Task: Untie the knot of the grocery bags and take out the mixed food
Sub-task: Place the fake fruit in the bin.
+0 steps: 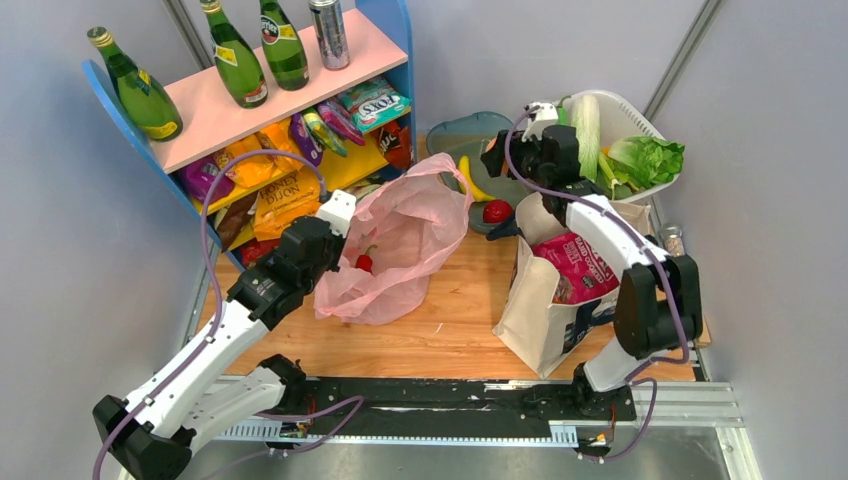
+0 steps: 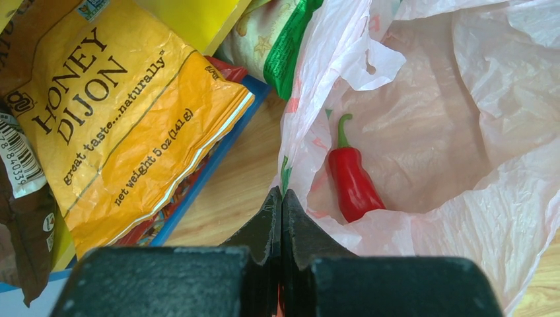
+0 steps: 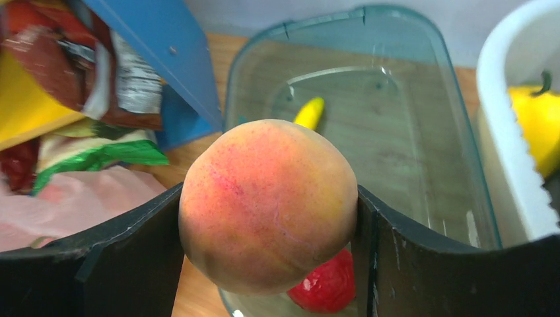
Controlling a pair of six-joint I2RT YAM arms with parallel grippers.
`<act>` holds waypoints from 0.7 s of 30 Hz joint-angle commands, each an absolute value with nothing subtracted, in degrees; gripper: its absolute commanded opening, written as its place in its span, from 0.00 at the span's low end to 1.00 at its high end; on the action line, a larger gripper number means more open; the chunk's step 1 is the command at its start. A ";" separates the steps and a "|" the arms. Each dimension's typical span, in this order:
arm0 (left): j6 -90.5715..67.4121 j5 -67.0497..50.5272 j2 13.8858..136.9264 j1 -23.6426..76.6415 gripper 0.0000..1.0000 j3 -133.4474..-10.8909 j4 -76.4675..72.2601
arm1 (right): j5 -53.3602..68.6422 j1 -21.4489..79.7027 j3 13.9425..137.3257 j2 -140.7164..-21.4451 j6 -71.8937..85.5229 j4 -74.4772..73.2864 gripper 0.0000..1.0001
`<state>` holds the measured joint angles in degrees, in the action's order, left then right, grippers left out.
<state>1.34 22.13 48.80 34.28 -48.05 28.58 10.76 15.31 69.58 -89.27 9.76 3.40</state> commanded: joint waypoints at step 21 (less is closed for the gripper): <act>0.70 21.40 48.69 33.99 0.00 -49.73 27.77 | 10.22 16.97 81.75 -109.72 8.57 -6.24 0.83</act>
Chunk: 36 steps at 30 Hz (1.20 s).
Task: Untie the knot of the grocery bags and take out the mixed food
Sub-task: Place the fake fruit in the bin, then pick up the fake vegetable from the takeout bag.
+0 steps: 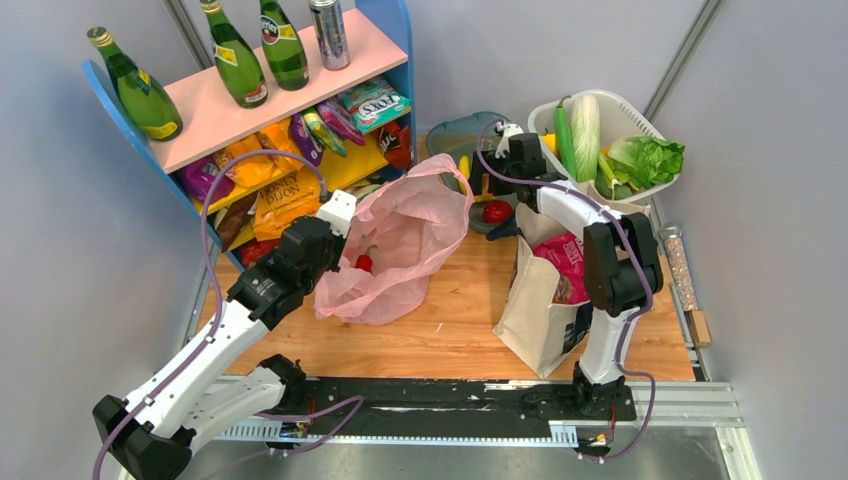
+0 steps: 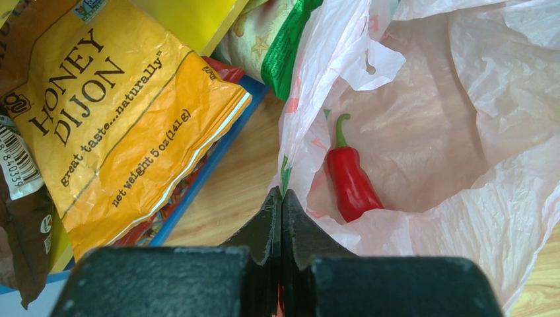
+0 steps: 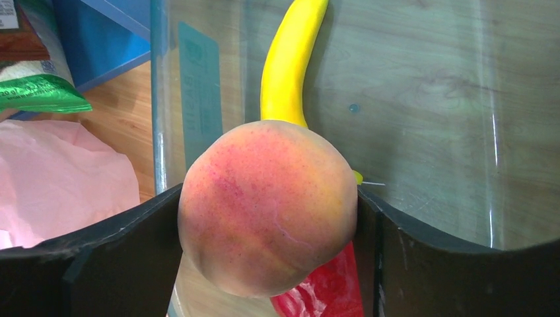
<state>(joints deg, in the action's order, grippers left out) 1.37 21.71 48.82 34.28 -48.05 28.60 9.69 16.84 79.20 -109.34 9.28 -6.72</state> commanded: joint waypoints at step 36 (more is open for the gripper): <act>1.93 18.36 49.69 33.93 0.00 -48.94 26.47 | 23.62 16.71 61.66 -72.60 20.11 0.95 0.87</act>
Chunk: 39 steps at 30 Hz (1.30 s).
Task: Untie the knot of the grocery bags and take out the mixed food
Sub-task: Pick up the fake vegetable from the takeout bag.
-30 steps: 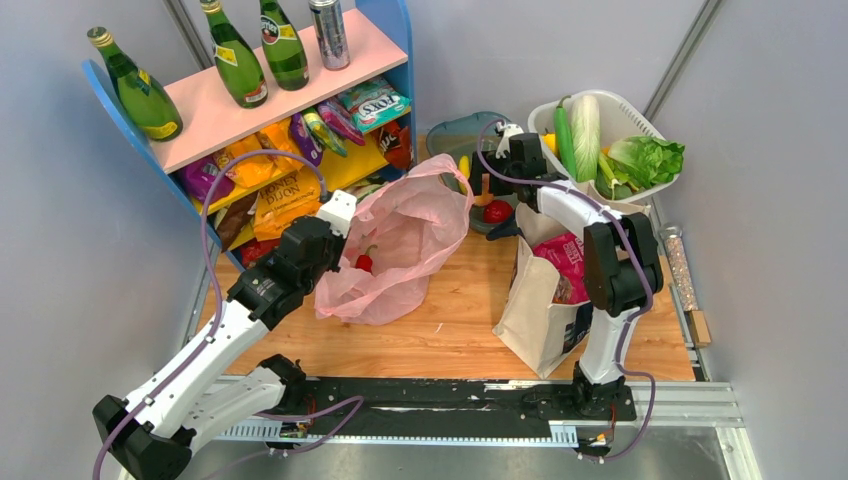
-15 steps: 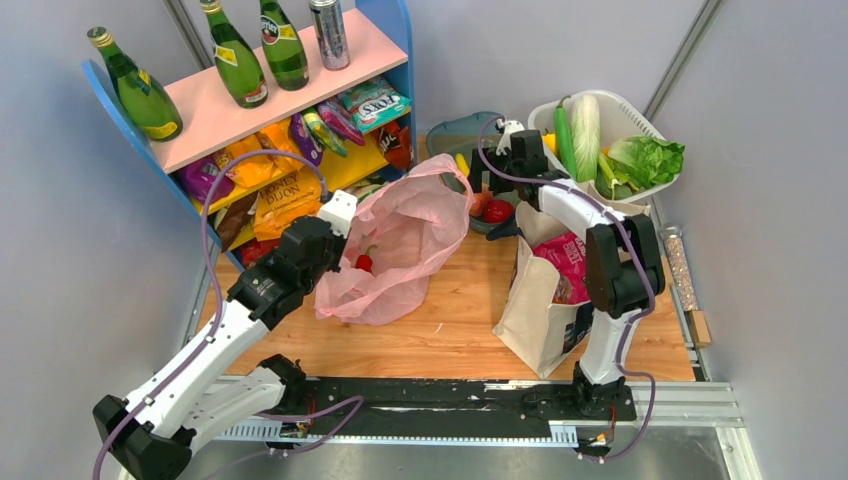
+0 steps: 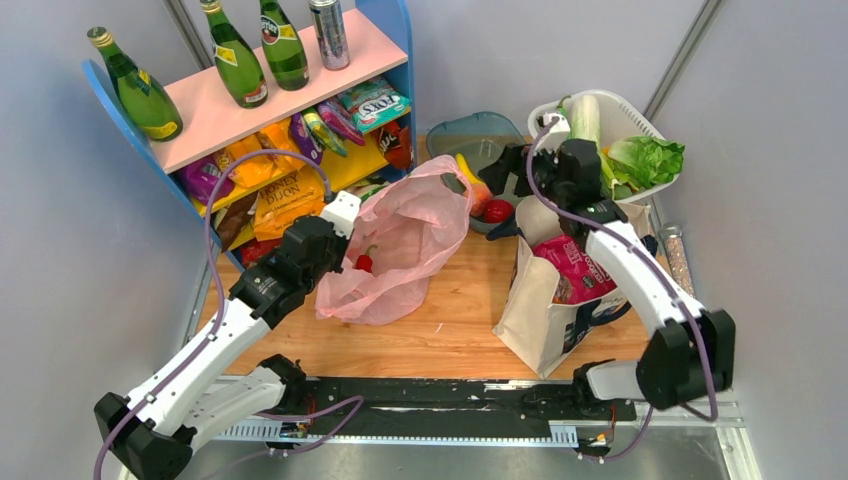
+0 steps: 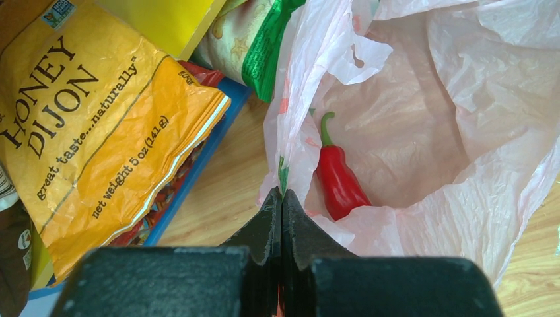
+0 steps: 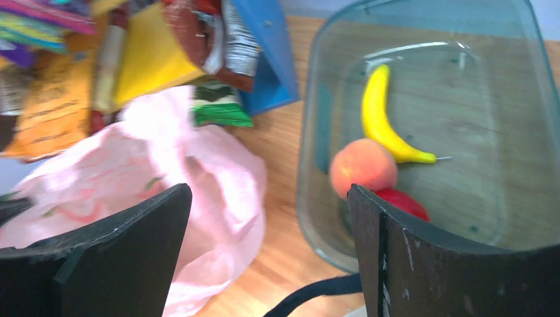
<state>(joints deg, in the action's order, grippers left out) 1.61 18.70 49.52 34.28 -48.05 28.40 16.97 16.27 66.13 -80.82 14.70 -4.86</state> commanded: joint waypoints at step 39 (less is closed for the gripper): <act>2.33 18.87 48.69 33.89 0.00 -49.05 27.17 | 10.18 47.55 68.54 -106.53 15.47 0.51 0.88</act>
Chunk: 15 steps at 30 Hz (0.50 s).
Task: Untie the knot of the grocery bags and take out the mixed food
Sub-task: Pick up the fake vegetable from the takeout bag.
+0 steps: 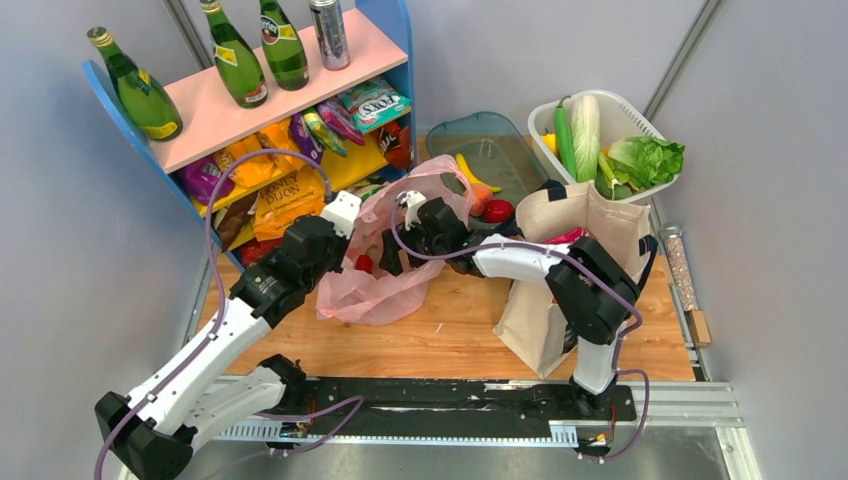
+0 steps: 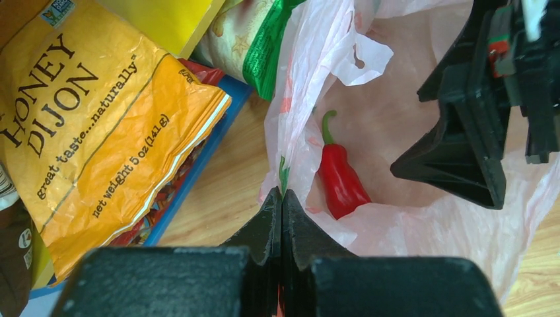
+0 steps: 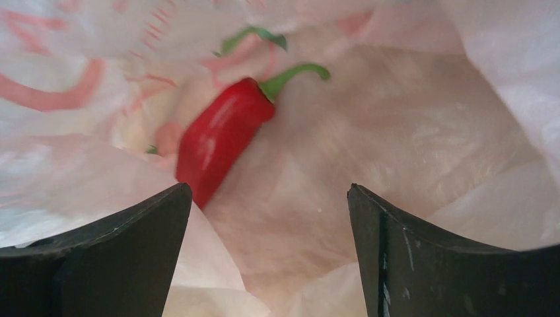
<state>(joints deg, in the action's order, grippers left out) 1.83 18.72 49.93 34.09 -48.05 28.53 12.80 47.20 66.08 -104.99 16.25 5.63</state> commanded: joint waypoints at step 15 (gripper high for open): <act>1.72 14.15 51.68 33.87 0.00 -56.33 26.34 | 4.32 47.75 53.49 -92.12 22.23 -11.88 0.92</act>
<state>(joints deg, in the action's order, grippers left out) 1.37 18.63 51.31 34.09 -52.75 29.32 4.69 47.24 56.42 -96.68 18.26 -9.54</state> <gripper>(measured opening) 0.006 0.926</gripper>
